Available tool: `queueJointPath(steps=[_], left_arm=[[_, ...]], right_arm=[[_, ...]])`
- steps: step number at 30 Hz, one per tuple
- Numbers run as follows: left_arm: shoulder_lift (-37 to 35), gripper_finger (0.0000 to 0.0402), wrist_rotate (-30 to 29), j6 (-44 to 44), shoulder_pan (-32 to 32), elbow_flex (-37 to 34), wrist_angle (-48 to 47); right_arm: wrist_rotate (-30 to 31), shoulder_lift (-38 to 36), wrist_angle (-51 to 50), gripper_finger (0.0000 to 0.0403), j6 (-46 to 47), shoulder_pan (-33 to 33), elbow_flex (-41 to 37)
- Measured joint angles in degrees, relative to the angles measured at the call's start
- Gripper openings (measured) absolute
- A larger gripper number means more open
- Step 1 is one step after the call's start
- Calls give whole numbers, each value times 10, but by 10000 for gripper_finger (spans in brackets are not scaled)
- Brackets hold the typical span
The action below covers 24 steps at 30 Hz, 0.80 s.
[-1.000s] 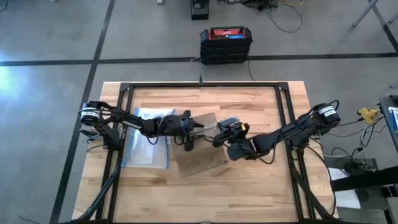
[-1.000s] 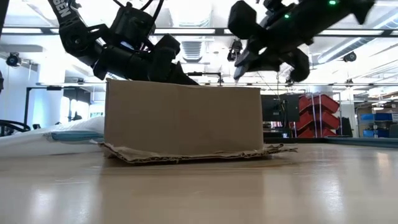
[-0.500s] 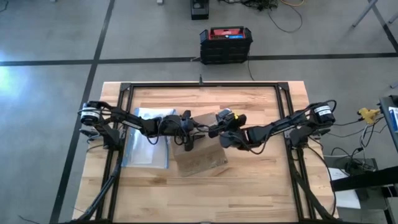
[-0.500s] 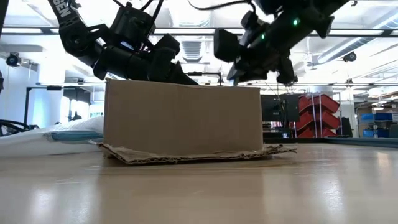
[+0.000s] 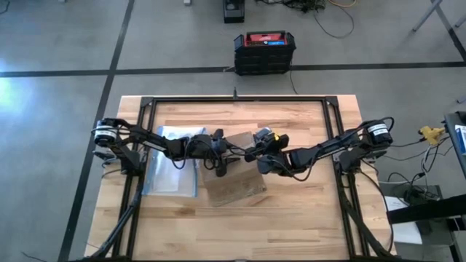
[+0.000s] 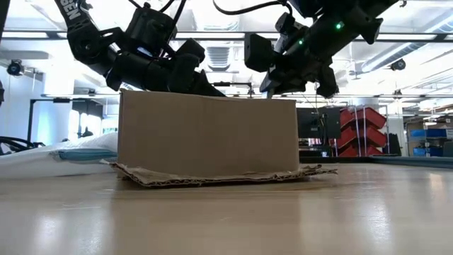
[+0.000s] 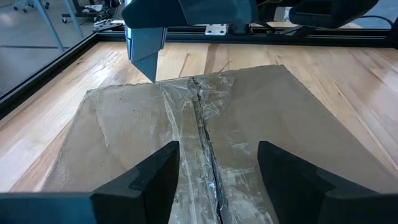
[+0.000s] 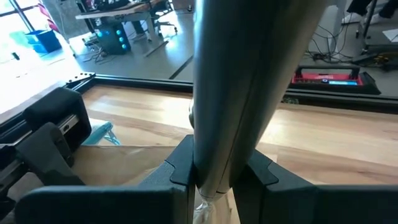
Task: Unpack boxes
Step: Break down the cardboard box until it is fully flat
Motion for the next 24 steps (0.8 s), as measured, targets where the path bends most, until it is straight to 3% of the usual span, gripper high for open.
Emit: queueJointPath(steps=[24], left_arm=[[-1, 210, -15, -6, 1, 0, -16]], right_arm=[[4, -8, -40, 50, 51, 46, 0]])
